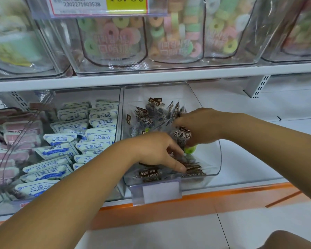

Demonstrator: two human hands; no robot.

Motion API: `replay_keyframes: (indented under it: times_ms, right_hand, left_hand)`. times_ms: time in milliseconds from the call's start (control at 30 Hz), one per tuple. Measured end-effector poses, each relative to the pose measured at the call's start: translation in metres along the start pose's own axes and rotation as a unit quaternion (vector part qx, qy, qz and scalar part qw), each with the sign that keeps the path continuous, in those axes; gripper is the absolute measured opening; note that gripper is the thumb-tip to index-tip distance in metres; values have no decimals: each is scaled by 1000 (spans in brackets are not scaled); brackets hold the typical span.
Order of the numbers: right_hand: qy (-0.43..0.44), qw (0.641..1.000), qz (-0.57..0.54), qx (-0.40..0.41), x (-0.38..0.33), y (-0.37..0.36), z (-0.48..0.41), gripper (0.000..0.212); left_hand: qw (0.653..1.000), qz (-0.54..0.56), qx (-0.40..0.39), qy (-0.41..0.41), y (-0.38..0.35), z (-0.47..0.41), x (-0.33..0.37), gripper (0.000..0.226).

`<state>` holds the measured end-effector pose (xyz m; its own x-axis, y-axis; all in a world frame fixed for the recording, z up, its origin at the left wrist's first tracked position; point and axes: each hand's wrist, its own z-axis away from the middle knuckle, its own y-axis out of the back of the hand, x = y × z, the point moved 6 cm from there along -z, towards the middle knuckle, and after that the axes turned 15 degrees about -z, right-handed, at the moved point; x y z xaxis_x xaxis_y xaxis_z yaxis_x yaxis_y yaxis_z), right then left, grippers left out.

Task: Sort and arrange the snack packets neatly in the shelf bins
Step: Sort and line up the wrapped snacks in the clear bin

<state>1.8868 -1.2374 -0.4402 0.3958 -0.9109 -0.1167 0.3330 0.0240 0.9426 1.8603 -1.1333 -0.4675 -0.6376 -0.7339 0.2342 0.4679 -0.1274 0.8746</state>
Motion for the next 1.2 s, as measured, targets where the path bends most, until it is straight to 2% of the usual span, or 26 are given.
replay_keyframes:
  times_ms: [200,267,367,433,500,567,633,700,733,833,900,967,1000,1067,1100,1200]
  right_hand:
    - [10,1000,-13,7,-1,0,0,57]
    - [13,999,-47,-8,-1,7,3,60]
    - [1,996,-93,-16,1,20,6,67]
    - [-3,998,-59,-34,-6,13,4,66]
    - [-1,999,15,-46,-10,-1,0,57]
    - [-8,998,38,-54,-7,-4,2,55]
    - [-21,996,-37,-83,-1,0,10,64]
    - [-29,983,-152,-98,2,6,18,71]
    - [-24,981,-166,-98,1,7,20,70]
    - [8,997,-58,-50,-7,-4,22,54]
    - [35,999,-2,2,-13,-10,26,46]
    - [43,999,5,-16,-13,-12,33,47]
    - [33,998,-24,-47,-12,-9,38,49]
    - [14,987,-126,-101,-10,0,43,46]
    - [18,981,-164,-98,-7,7,41,40]
    - [31,987,-160,2,12,30,16,27]
  left_hand:
    - [999,-32,28,-11,2,-2,6,36]
    - [997,-4,72,-12,4,0,4,24]
    - [991,68,117,-1,8,4,-1,21]
    - [990,83,113,8,6,5,-2,22]
    - [993,63,99,14,6,6,-2,28]
    - [996,37,82,25,7,10,-4,41]
    - [997,-9,57,43,8,17,-9,52]
    - [996,-46,36,63,11,23,-15,52]
    - [995,-56,28,72,12,25,-18,49]
    - [990,-68,45,112,17,25,-23,52]
    - [988,-46,62,134,19,24,-25,69]
    - [991,-1,61,118,16,22,-21,92]
    - [992,26,59,105,15,19,-17,94]
    - [992,66,66,86,13,11,-13,77]
    - [992,71,68,82,12,9,-12,65]
    - [992,59,69,82,6,7,-13,49]
